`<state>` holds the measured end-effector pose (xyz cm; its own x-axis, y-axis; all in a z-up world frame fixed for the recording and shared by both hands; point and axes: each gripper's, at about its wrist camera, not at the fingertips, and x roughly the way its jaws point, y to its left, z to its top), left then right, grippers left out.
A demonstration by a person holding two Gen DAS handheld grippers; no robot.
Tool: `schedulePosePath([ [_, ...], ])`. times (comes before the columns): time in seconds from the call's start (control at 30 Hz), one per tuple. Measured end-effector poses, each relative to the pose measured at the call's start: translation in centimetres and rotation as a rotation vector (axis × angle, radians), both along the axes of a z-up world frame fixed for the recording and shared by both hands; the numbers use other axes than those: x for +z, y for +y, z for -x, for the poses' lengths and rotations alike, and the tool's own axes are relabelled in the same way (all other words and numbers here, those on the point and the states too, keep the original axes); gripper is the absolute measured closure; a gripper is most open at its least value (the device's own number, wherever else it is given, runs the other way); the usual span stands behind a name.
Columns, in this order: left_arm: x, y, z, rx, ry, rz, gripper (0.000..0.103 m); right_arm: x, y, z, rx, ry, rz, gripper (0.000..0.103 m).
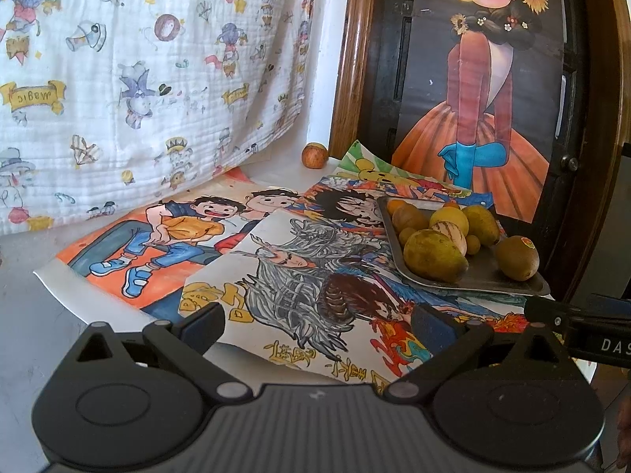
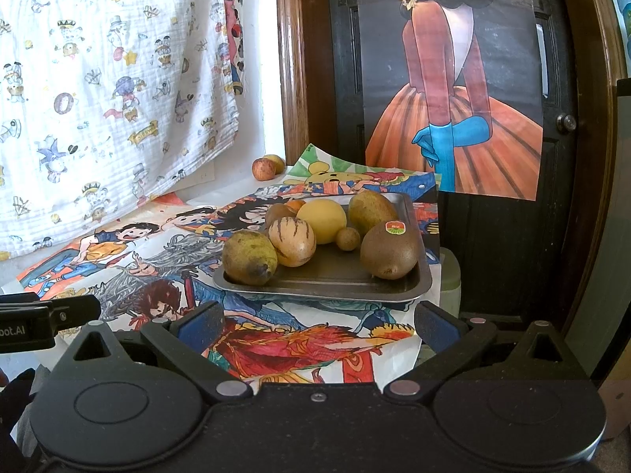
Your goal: Organize fruits
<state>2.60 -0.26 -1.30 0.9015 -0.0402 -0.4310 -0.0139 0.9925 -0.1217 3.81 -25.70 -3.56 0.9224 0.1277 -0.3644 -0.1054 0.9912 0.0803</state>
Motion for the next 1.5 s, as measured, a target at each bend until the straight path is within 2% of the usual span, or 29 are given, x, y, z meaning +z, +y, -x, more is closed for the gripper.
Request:
schedulePosePath([
  [1.5,-0.14,0.25,-0.16,0.003,0.008,0.0,0.0,-0.36,0.12,-0.06,0.001,0.014,-0.002,0.001],
])
